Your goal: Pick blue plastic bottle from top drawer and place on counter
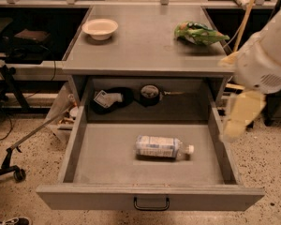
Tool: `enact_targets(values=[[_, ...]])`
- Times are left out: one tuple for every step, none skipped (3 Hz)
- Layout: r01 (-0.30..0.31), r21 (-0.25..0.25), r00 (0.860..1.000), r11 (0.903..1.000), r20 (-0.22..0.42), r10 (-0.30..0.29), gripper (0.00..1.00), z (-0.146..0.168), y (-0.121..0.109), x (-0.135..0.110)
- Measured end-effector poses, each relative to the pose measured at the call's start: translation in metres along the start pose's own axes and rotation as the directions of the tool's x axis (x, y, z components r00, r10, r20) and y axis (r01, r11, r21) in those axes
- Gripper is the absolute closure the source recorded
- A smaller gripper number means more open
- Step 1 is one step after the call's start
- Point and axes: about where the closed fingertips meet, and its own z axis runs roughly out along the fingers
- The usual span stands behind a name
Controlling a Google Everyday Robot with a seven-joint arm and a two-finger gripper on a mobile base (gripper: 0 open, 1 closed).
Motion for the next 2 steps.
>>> enact_targets(values=[[0.025,-0.106,0.998,0.994,0.057,-0.019,0.0,0.111,0.013,-0.025],[-0.01,-0.157,0.998,0.9876,0.054,0.019,0.0,0.219,0.014,-0.045]])
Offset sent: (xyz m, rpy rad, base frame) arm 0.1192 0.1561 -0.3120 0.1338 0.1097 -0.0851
